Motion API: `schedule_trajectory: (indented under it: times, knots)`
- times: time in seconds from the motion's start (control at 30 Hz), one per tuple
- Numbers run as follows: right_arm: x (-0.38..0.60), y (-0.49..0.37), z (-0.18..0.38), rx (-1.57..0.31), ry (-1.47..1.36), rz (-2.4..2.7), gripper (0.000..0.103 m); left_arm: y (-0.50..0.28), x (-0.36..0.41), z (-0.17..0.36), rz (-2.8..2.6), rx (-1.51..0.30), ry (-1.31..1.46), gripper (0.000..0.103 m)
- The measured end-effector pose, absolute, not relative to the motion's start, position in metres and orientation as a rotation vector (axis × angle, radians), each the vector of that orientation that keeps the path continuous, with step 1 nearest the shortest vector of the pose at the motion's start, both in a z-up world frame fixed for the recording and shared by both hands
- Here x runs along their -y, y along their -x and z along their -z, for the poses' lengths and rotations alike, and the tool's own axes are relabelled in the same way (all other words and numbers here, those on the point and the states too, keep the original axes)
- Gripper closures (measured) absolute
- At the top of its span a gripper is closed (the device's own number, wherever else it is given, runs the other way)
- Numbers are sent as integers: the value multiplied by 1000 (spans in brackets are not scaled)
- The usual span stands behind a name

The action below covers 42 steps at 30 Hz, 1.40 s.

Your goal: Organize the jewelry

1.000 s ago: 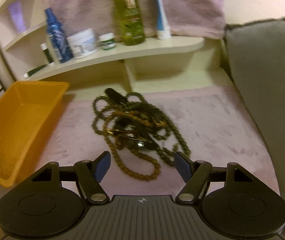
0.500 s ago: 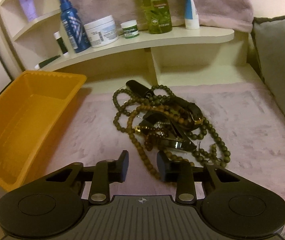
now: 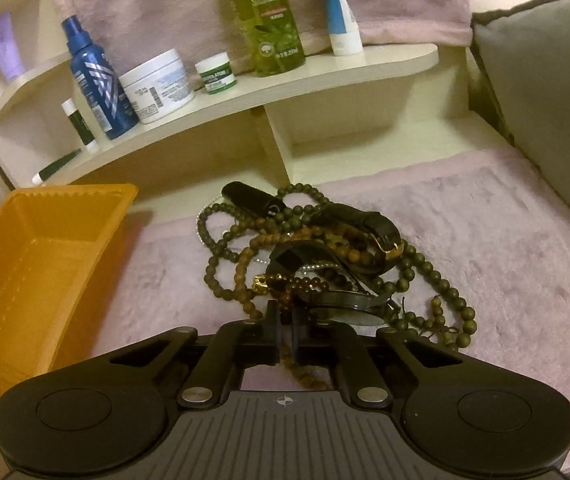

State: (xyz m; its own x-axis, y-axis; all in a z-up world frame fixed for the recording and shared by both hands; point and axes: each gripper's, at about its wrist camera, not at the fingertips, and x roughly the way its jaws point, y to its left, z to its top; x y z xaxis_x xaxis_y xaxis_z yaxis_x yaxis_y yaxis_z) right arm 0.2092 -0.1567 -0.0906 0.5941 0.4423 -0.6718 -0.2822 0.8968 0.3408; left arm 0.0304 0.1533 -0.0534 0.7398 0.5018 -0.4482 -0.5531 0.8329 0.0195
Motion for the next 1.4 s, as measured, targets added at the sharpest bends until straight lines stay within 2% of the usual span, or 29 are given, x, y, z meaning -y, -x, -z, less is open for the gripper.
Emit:
schedule_trajectory:
  times: [0.5,0.87,1.4]
  knots:
    - [144,-183,30,-709,-180,-607,98,-32,-153,54,-566,-462,115,89]
    - [80,-163,-25,-619,-190,-900,98,-33,-154,54,-563,-461,126,89]
    - [17,-162,43,-921,-58,-992,96,-31,-155,53,-565,-460,138,89]
